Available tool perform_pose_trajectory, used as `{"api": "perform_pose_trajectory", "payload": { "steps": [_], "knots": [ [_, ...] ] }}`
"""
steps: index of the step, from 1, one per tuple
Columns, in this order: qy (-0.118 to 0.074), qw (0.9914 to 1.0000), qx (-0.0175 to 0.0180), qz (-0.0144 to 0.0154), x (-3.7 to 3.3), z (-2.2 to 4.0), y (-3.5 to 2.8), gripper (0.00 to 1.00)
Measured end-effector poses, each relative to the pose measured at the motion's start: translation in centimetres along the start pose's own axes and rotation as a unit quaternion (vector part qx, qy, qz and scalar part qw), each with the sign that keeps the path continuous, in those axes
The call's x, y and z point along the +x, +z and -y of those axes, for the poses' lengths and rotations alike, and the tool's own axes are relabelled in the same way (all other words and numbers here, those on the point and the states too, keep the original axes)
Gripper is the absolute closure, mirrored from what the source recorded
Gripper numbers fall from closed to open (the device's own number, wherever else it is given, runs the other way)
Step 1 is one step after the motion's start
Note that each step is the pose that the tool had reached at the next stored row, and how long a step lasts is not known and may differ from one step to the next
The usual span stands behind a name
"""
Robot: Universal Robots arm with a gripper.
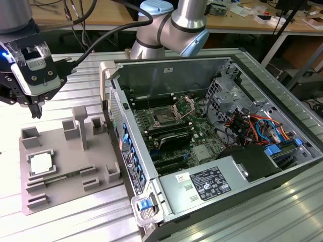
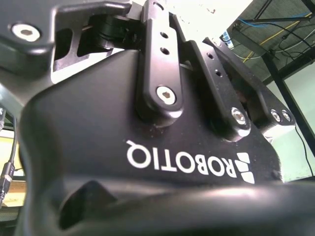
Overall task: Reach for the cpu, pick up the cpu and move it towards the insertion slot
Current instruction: 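Reach for the cpu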
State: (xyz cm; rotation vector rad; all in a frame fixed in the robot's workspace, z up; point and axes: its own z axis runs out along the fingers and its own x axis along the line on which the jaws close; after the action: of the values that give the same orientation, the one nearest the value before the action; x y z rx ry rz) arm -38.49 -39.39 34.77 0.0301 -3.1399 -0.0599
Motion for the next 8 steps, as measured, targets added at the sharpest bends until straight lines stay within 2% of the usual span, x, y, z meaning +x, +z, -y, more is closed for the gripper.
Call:
{"api": "perform_pose_trajectory", "payload": {
  "steps": [8],
  "knots": [
    [0.000,1.00000,0.0000,0.0001,0.00,0.01,0.31,0.89]
  ]
}}
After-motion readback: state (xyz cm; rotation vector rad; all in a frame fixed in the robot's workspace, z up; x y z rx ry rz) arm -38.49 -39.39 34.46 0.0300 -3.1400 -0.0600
